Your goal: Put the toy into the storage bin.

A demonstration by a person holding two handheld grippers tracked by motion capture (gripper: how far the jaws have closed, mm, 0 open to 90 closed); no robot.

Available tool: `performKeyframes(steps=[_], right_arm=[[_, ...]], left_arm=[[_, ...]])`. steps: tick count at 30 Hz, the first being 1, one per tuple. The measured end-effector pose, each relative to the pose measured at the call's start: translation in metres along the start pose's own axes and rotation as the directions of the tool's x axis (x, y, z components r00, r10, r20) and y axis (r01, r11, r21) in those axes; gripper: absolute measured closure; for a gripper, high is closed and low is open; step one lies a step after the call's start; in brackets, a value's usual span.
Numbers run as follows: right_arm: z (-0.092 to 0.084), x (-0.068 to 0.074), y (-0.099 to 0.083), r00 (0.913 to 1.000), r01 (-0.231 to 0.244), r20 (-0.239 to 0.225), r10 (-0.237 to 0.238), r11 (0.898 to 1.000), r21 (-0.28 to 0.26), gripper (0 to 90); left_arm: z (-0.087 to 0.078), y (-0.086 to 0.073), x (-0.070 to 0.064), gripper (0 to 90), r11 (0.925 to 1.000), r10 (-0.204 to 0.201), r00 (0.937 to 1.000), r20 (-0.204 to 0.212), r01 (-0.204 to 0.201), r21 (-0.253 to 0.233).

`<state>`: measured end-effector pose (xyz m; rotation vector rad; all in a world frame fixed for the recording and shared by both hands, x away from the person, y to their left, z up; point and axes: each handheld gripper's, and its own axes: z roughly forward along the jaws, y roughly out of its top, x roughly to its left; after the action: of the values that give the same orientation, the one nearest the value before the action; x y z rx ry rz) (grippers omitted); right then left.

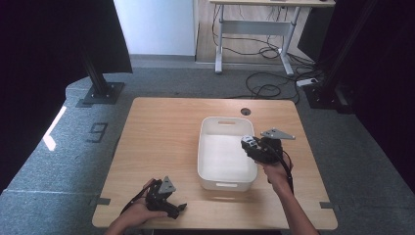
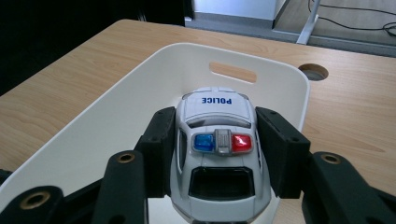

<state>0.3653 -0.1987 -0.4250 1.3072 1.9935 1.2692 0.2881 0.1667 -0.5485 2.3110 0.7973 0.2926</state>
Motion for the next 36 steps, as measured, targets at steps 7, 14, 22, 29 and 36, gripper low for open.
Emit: performKeyframes(steps=[7, 14, 22, 29, 36], right_arm=[[0.005, 0.007, 0.002, 0.9998, 0.014, -0.013, -0.014, 1.0, 0.005, 50.3], [0.012, 0.013, 0.003, 0.9994, 0.025, -0.023, -0.025, 1.0, 0.012, 50.3], [0.021, 0.021, 0.002, 0.9986, 0.043, -0.033, -0.042, 0.999, 0.029, 50.3], [0.023, 0.024, 0.004, 0.9982, 0.046, -0.039, -0.045, 0.998, 0.033, 50.3], [0.026, 0.03, 0.007, 0.9977, 0.052, -0.045, -0.051, 0.998, 0.035, 50.3]], left_arm=[[0.0, 0.0, 0.0, 0.0, 1.0, 0.001, 1.0, 0.0, -0.001, 0.0], [0.0, 0.0, 0.0, 0.0, 1.0, 0.001, 1.0, -0.001, -0.001, 0.0], [0.0, 0.0, 0.0, 0.0, 1.0, 0.001, 1.0, 0.0, -0.001, 0.0], [0.0, 0.0, 0.0, 0.0, 1.0, 0.0, 1.0, 0.0, 0.0, 0.0], [0.0, 0.0, 0.0, 0.0, 1.0, 0.0, 1.0, 0.0, 0.0, 0.0]])
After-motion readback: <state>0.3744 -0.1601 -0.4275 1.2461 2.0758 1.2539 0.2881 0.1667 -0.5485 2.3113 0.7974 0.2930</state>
